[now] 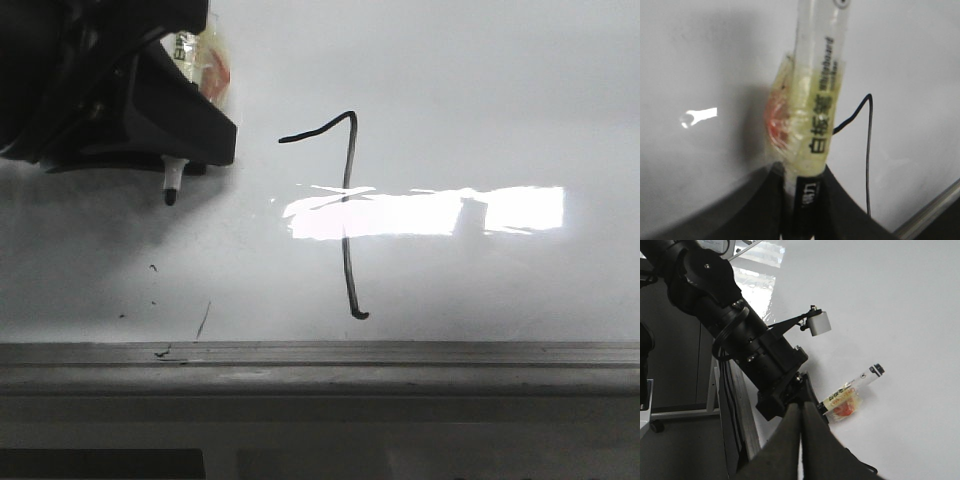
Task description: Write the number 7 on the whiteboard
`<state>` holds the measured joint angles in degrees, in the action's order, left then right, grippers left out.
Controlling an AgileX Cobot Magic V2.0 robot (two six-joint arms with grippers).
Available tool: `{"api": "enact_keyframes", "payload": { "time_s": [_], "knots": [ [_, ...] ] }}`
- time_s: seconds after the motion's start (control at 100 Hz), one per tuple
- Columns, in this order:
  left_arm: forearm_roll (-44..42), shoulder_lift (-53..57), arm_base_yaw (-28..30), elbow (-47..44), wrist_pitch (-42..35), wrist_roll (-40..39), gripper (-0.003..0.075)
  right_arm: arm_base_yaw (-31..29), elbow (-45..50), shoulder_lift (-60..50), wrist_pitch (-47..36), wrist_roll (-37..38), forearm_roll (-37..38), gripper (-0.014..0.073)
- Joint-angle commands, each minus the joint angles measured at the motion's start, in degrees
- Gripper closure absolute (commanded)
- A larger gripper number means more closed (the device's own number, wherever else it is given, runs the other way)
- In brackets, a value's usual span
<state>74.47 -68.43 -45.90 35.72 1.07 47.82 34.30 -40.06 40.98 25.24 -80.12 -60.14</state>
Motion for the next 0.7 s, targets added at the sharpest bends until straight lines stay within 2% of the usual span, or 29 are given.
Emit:
{"api": "enact_keyframes", "payload": {
  "time_s": [0.0,0.16,0.35,0.69],
  "knots": [
    [2.0,0.9,0.1,-1.1,-3.7,-0.5,0.0741,0.1,-1.3,-0.3,-3.5,-0.3,-1.9,0.0655],
    [8.2,0.9,0.1,-5.7,-10.2,-0.5,0.0741,0.1,-1.3,-0.3,-6.6,-0.3,-1.9,0.0655],
    [8.2,0.9,0.1,-6.4,-10.9,-0.4,0.0741,0.1,-1.3,-0.3,-9.7,-0.3,-1.9,0.0655],
    [-1.0,0.9,0.1,-6.0,-11.2,-0.1,0.0741,0.1,-1.3,-0.3,-10.5,-0.3,-1.9,0.0655]
  ]
}}
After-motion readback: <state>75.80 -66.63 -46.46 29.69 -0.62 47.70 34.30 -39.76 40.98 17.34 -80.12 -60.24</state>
